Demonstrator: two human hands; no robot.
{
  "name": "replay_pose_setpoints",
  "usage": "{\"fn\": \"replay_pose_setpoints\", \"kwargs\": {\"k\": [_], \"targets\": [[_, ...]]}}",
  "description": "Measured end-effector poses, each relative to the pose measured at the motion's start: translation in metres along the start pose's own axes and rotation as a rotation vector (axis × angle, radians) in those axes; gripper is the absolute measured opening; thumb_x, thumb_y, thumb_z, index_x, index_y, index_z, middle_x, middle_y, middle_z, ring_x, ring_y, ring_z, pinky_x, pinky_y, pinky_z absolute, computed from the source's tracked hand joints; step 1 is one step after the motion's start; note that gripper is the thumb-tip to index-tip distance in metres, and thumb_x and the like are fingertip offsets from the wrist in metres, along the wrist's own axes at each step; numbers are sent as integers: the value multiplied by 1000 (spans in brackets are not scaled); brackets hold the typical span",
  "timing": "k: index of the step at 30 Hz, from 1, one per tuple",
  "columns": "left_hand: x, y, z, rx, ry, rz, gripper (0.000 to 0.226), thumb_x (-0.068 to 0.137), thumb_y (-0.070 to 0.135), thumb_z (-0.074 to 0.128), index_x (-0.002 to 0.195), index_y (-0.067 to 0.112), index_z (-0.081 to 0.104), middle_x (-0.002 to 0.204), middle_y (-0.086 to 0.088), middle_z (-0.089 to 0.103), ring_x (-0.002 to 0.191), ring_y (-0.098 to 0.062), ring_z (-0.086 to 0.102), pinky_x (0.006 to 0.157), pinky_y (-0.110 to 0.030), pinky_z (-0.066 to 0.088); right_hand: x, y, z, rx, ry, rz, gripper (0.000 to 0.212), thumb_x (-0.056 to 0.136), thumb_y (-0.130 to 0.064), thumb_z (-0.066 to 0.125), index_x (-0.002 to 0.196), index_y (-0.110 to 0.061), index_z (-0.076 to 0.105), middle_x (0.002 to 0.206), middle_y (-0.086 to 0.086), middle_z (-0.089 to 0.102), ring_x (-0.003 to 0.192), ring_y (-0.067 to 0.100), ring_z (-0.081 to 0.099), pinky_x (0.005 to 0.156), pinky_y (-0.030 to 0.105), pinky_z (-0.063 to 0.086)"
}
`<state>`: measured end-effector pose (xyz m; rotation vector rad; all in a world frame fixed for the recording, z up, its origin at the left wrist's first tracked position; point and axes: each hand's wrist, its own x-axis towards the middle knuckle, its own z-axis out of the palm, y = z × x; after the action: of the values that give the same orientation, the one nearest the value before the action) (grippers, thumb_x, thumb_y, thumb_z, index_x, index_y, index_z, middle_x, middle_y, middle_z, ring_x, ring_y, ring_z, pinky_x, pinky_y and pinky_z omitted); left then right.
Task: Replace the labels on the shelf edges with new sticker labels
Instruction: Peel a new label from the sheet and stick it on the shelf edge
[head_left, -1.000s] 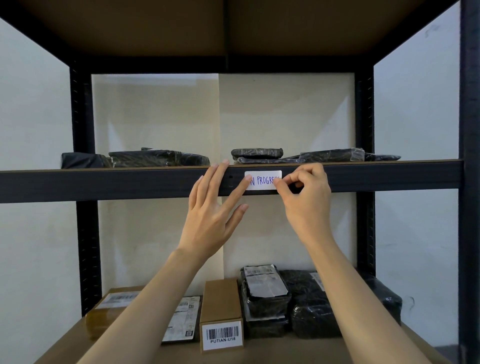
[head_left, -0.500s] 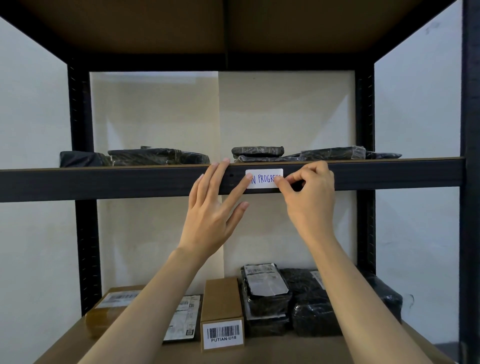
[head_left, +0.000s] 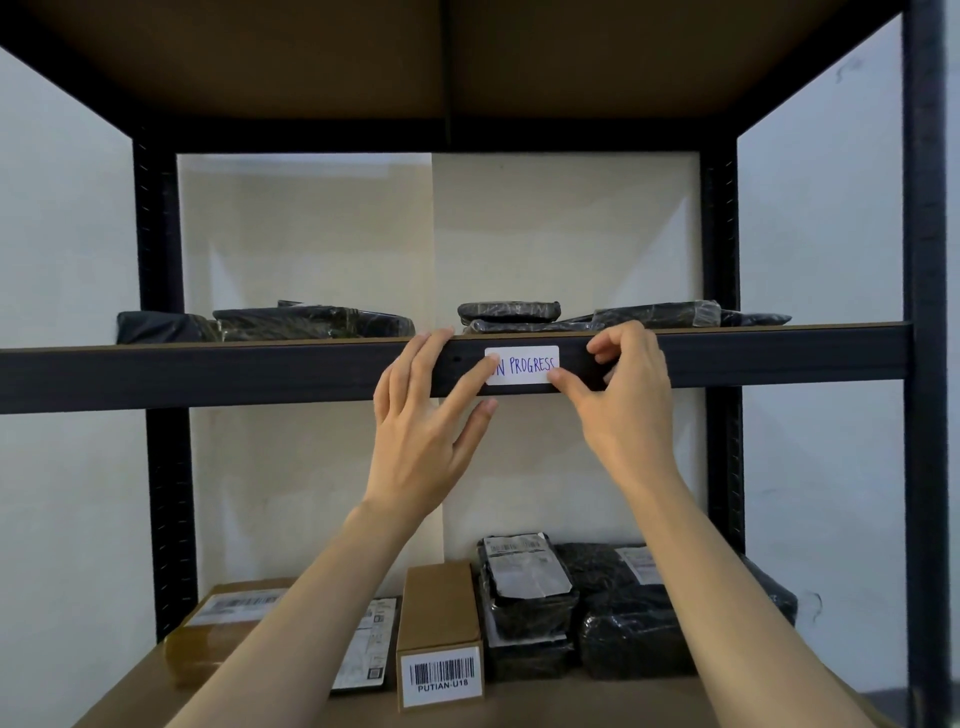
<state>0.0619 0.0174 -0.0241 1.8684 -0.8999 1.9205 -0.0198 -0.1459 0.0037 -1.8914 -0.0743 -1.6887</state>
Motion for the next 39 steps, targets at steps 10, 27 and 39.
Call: {"fn": "replay_pose_setpoints", "kwargs": {"k": [10,27,39], "targets": [[25,13,0,-26,-4,-241,65,82,65,48,125,16,53,117,-4,53,112,-16,39,104,-35,19,6,3,-3,-97,-28,-52,50,65,-29,82,101,-11,52,97,0,48,93,22,46,74,30,36],[24,-4,-12,-191,-96,-136,41,93,26,50,133,17,51,130,3,53,131,-12,36,111,-31,7,-1,-17,40,-263,57,17,63,68,-72,57,106,-22,52,120,-3,50,131,21,25,104,66,-2],[16,-7,-7,177,-117,15,62,96,54,35,138,10,44,134,-8,51,129,-24,42,112,-40,20,4,8,32,-226,129,-149,23,92,-43,48,102,-27,62,111,-5,58,119,17,41,108,55,3]]}}
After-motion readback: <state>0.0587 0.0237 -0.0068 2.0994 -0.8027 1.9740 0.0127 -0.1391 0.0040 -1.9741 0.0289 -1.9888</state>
